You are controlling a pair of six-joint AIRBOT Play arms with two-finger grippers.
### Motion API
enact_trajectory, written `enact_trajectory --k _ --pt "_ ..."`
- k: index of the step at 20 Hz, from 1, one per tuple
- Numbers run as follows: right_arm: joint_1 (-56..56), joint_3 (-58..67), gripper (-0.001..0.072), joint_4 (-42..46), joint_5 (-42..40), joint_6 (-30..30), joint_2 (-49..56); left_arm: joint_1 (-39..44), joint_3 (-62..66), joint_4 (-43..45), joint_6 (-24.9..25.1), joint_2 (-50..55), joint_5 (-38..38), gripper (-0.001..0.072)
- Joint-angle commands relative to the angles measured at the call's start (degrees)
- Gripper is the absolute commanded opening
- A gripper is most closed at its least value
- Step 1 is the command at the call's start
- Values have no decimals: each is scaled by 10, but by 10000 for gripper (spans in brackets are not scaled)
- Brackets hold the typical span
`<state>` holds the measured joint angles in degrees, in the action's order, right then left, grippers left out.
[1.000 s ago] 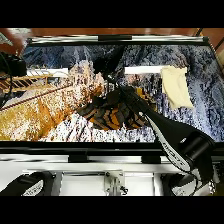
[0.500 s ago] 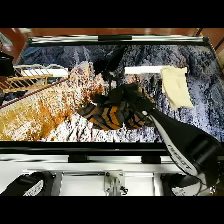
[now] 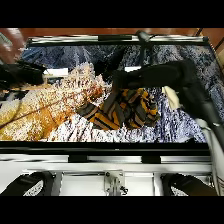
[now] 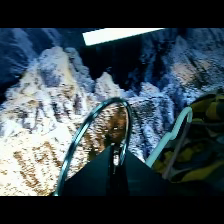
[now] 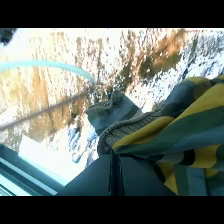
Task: Fold the shirts.
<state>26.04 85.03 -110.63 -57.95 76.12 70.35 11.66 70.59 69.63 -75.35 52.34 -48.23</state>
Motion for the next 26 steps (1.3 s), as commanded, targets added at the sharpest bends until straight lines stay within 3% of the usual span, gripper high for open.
enact_trajectory --k 1,5,13,17,21,26 --pt "-24 0 72 5 -34 2 -64 53 -76 -113 110 0 117 54" --pt "-26 0 72 11 -64 0 -71 117 -86 -112 132 -1 230 54" --pt "-28 0 72 34 -64 0 -71 119 -86 -112 195 -15 197 52" --pt "-28 0 73 43 -64 0 -71 106 -86 -105 195 -58 187 53" --pt "-28 0 72 43 -60 0 -71 121 -87 -106 194 -71 130 53" --pt "-28 0 73 38 -56 0 -71 141 -91 -109 192 -68 168 53"
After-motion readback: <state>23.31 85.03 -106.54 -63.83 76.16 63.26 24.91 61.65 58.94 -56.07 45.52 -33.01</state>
